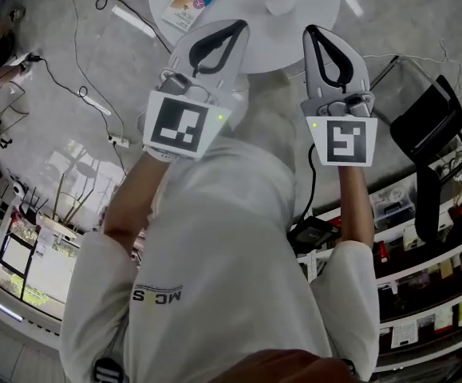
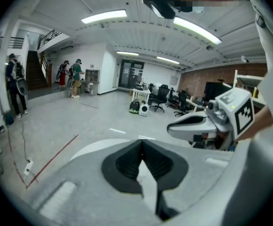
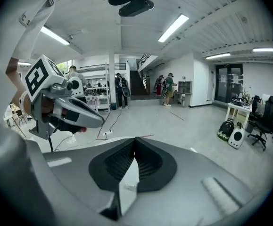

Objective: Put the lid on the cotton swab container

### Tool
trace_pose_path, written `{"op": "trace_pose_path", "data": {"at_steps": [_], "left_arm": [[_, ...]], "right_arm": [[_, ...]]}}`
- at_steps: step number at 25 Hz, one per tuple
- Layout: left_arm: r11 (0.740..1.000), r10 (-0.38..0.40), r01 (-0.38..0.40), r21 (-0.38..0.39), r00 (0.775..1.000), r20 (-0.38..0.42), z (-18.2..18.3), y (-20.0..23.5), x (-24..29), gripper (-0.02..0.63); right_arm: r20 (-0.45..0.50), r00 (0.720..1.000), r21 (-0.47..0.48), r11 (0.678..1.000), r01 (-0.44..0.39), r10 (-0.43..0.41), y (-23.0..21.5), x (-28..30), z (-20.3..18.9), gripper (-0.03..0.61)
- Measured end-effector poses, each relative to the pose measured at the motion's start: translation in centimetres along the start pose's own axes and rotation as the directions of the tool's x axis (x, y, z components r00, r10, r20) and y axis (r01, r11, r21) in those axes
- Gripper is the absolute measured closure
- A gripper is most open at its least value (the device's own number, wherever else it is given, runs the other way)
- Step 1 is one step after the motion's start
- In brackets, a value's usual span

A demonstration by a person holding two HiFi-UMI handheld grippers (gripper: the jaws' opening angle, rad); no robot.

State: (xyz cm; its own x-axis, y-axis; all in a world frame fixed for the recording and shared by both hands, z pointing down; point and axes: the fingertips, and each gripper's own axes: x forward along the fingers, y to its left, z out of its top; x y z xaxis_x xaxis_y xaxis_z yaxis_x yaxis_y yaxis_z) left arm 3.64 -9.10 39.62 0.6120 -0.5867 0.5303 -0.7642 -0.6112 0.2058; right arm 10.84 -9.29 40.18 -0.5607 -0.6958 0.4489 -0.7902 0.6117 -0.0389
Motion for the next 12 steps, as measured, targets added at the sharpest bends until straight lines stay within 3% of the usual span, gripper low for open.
{"op": "trace_pose_path", "data": {"at_steps": [12], "left_arm": [[1.000,-0.001,0.001,-0.005,1.000,-0.024,-5.6,2.2,6.2,0.614]], "right_arm": [[-0.150,0.989,0.025,1.000,0.000,0.003,-2.5,6.7,-9.4,0.591]]}}
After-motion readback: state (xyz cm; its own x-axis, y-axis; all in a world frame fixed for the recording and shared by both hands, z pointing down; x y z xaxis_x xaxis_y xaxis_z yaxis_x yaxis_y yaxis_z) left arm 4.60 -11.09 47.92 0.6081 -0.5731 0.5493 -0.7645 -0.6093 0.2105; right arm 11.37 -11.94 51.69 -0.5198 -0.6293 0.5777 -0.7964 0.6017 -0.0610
